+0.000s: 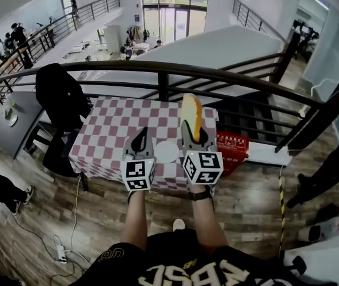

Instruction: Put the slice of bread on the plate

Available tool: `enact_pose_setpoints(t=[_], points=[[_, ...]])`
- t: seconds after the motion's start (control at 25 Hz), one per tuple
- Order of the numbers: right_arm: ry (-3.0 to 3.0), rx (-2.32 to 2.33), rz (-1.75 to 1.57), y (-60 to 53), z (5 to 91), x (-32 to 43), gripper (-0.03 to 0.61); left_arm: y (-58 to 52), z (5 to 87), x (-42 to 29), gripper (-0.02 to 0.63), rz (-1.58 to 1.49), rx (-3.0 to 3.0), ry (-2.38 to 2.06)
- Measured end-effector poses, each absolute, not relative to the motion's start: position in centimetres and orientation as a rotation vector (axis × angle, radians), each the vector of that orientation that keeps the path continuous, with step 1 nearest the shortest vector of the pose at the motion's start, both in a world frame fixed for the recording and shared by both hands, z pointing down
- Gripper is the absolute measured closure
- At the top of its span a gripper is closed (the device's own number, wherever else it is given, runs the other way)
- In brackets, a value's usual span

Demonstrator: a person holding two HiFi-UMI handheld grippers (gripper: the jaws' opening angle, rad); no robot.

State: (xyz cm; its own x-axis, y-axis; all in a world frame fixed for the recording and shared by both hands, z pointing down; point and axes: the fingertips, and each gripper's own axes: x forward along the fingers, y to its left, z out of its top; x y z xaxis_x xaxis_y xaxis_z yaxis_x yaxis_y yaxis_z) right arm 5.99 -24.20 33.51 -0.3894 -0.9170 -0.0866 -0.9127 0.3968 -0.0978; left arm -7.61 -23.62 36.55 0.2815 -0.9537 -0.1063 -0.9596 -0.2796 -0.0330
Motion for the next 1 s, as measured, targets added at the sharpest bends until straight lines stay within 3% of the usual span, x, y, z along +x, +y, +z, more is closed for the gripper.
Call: enact_pose_setpoints(t=[0.36,1.0], points=[[2.610,-1.573,-0.271,-30.7,41.1,8.3,0.483,-28.8,42.7,-4.2,0.595,-0.017,-2.473,1.909],[2.892,-1.468,-0.922,-35.8,60.1,2.2,0.482,-35.3,52.8,-8.1,0.595,-0.129,-2.583,2.084]])
